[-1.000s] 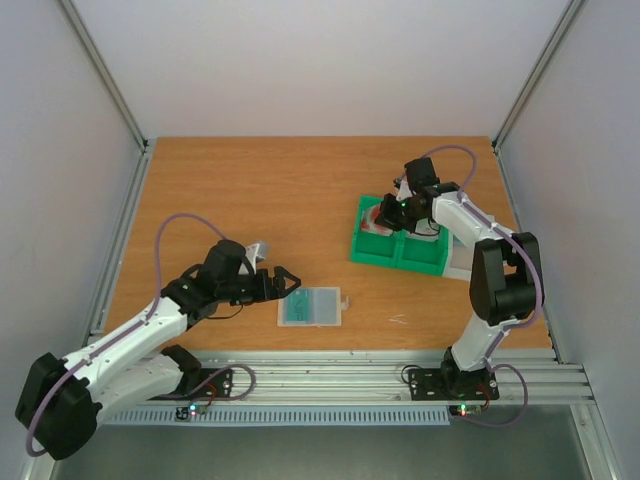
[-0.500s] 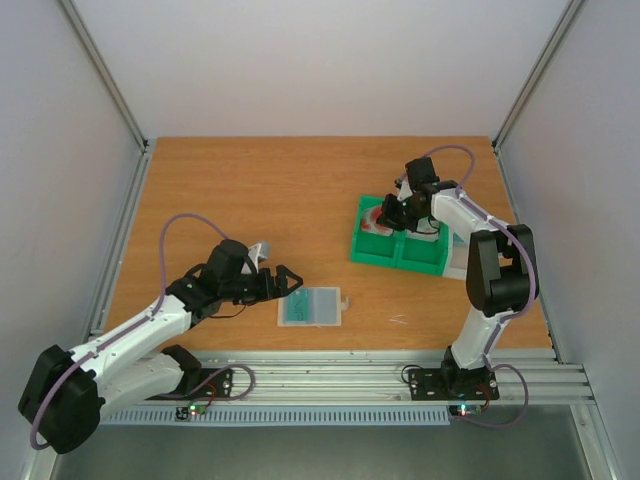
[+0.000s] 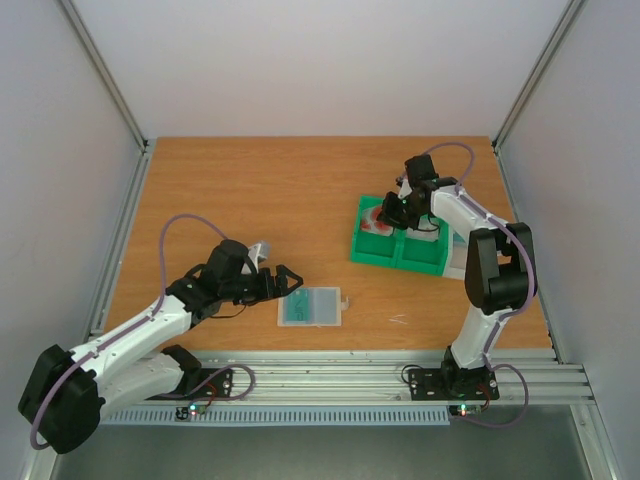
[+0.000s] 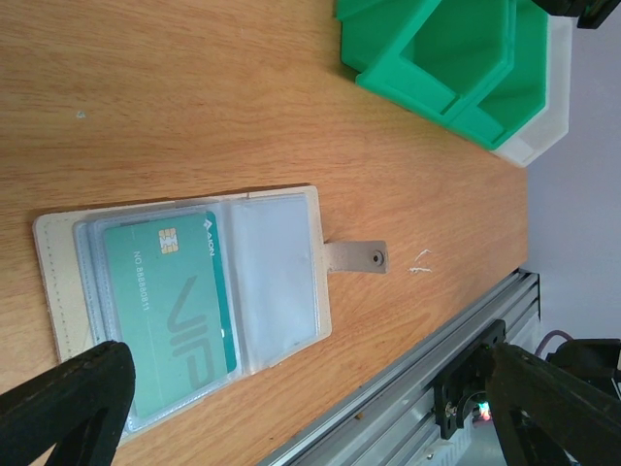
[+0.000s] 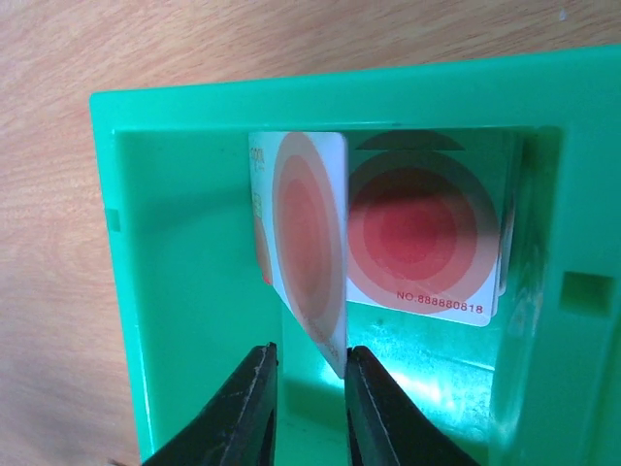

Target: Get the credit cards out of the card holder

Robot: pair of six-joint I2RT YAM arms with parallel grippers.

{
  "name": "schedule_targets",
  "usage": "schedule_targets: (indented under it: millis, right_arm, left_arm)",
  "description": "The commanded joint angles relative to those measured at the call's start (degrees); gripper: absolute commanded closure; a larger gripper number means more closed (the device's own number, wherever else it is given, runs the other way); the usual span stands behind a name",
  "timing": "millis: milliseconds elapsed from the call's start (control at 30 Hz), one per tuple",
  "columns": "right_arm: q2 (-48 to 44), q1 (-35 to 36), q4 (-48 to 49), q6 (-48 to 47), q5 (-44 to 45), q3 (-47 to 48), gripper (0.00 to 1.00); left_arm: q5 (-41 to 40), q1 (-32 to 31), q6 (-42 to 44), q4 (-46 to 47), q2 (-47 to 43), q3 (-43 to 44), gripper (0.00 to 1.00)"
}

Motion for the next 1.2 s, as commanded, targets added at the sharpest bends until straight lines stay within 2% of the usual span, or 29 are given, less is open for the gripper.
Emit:
schedule_targets:
  millis: [0,167,667,933,1167]
  right_arm:
    - [-0.24,-0.22,-1.71,0.38,2.32,1.80,0.76]
    - [-0.45,-0.27,-3.96,2.89,3.94,2.91,0.71]
    - [-6.69,-0.27,-7.46,4.21,2.10,2.49,0.67]
    - [-14.04,0.17,-7.81,5.55,-2.41,-1.86,0.66]
    - [-21.09,4.53,-6.21,8.90,-5.88,-8.62,0.66]
  left_arm:
    - [-0.23,0.22,-0.08,2.00,-0.11,-0.92,0.01]
    - [-0.70,0.22,0.18,1.27,0.27,-0.91,0.01]
    - [-0.43,0.22,-1.90,7.31,6.39,-3.94,0.01]
    - [1.63,0.23,-5.31,16.16,8.17,-6.53,0.01]
    - [3.26,0.22,-6.62,21.67,10.74,-7.91,0.01]
